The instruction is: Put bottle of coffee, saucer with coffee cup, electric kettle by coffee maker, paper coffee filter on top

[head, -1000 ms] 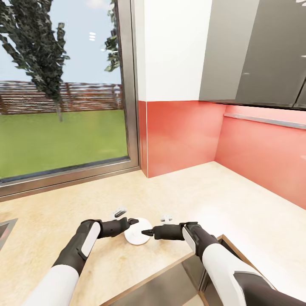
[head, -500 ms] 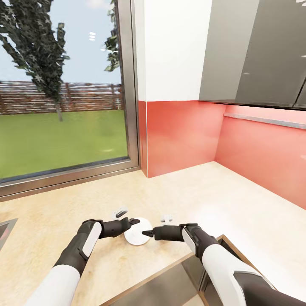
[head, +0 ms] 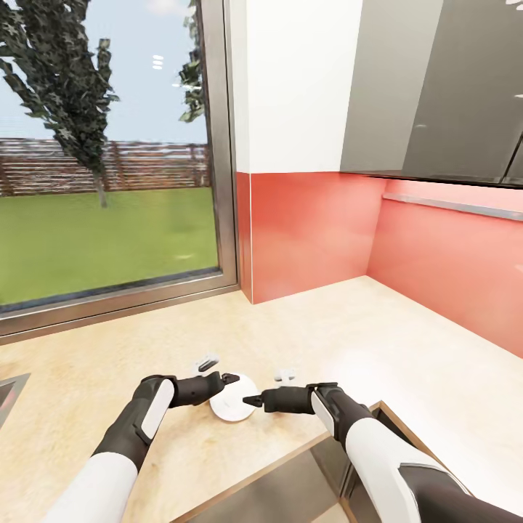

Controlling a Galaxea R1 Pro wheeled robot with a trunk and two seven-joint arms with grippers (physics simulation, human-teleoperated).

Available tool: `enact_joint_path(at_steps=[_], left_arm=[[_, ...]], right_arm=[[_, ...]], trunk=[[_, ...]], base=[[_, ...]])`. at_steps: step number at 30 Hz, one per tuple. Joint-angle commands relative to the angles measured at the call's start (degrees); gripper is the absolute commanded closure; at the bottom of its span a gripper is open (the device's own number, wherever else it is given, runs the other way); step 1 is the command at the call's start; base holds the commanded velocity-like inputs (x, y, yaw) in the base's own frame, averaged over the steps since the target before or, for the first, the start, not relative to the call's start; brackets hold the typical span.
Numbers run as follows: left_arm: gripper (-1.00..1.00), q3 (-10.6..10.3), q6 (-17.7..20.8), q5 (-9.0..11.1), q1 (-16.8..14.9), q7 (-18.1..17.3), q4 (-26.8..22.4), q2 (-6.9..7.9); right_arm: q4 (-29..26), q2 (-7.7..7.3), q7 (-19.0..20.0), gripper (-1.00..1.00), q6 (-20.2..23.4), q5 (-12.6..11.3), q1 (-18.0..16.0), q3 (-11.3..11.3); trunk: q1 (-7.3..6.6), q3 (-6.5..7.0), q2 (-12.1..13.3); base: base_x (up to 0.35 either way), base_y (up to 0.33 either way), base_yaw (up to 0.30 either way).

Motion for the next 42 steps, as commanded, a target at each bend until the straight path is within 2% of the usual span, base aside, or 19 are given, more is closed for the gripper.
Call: enact_joint_path(at_steps=[1,4,5,21,27,35,39,42], left_arm=[[-1.00,0.3,0.4,-0.3,-0.1,-0.2,0.0,-0.07],[-1.00,0.3,0.4,-0.3,-0.1,-0.2,0.0,-0.04],[1.00,0.3,0.4,-0.3,-0.1,-0.2,0.0,-0.02],[1.00,0.5,0.4,-0.3,-0.1,-0.2,-0.1,0.17],[1.00,0.5,0.4,-0.3,-0.1,-2.9,-0.1,0.45],[1.00,0.9,0.7,-0.3,-0.3,-3.5,-0.5,1.03],[1.00,1.0,0.8,-0.1,-0.6,-3.5,-0.7,2.20],[1.00,1.0,0.8,1.0,-0.8,-3.5,-0.8,3.22]], right_arm=[[-0.1,0.05,0.3,-1.00,0.6,1.1,0.0,-0.1],[-0.1,0.05,0.3,-1.00,0.6,1.1,0.0,-0.1],[-0.1,0.05,0.3,-1.00,0.6,1.1,0.0,-0.1],[-0.1,0.05,0.3,-1.00,0.6,1.1,0.0,-0.1],[-0.2,0.05,0.3,-1.00,0.6,1.0,0.0,-0.1],[-0.6,0.05,0.2,-1.00,0.7,1.0,0.0,-0.3],[-0.7,0.05,0.2,-1.00,0.7,1.0,0.0,-0.4],[-1.1,0.05,0.2,-1.00,0.7,1.0,0.0,-0.5]], trunk=[[0.02,-0.12,-0.1],[0.02,-0.12,-0.1],[0.02,-0.12,-0.1],[0.02,-0.12,-0.1],[0.02,-0.12,-0.1],[0.02,-0.12,-0.1],[0.02,-0.12,-0.1],[0.02,-0.12,-0.1]], base=[[0.000,0.000,0.000],[0.000,0.000,0.000],[0.000,0.000,0.000],[0.000,0.000,0.000],[0.000,0.000,0.000],[0.000,0.000,0.000],[0.000,0.000,0.000],[0.000,0.000,0.000]])
